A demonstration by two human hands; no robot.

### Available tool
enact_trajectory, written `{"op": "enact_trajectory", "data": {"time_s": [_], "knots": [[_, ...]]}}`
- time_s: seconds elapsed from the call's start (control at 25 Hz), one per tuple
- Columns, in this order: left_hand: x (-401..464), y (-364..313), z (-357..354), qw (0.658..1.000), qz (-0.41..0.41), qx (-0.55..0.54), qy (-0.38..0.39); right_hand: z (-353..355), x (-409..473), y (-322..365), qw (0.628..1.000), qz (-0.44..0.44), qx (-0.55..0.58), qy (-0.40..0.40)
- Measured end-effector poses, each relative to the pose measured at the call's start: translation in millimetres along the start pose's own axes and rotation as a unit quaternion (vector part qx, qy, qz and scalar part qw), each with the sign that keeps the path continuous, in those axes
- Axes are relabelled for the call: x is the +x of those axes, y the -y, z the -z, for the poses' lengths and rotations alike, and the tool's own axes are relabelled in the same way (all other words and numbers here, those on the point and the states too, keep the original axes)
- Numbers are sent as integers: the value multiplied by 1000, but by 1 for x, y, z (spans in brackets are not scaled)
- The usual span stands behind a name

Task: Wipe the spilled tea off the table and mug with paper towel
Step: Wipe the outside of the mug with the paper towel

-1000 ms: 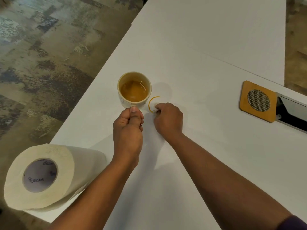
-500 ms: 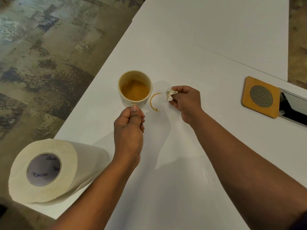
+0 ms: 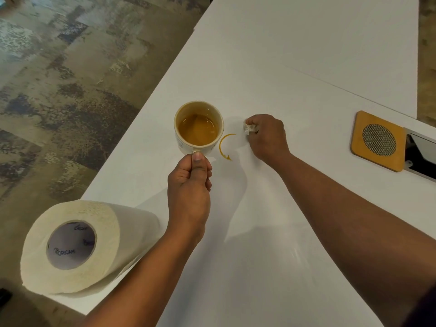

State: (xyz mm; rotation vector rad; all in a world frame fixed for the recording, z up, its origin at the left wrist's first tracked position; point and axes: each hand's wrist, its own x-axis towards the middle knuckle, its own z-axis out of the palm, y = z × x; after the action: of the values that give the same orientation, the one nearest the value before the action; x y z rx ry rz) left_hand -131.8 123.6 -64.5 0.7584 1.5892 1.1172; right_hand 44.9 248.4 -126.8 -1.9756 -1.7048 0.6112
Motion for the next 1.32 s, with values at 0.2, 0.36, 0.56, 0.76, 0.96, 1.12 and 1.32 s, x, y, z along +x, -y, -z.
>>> {"op": "enact_trajectory", "data": {"time_s": [0.2,0.36,0.56,0.76,0.96,1.12,1.32], "knots": [[-1,2,0,1000,-1,-7,-4,-14,13,20,973,120,-172,97],[-1,3,0,1000,-5,-3,-9,-22,2,39,948,213,-167,168],[-3,-1,-1,1000,-6,1,-15,-8,-17,36,881,313,-246,257],[-9,-6,-3,1000,-1,-7,-11,25,-36,4,941,183,-99,267],[-13,-5,-7,1000,-10,-6,-6,35,-43,-18,908,-144,370,137],[-14,-4,-8,1000,-8,-3,-3,22,-42,-26,953,-145,259,57],[-12,-1,-9,1000,-6,-10,-3,8,-51,-25,997,-38,68,9]]}}
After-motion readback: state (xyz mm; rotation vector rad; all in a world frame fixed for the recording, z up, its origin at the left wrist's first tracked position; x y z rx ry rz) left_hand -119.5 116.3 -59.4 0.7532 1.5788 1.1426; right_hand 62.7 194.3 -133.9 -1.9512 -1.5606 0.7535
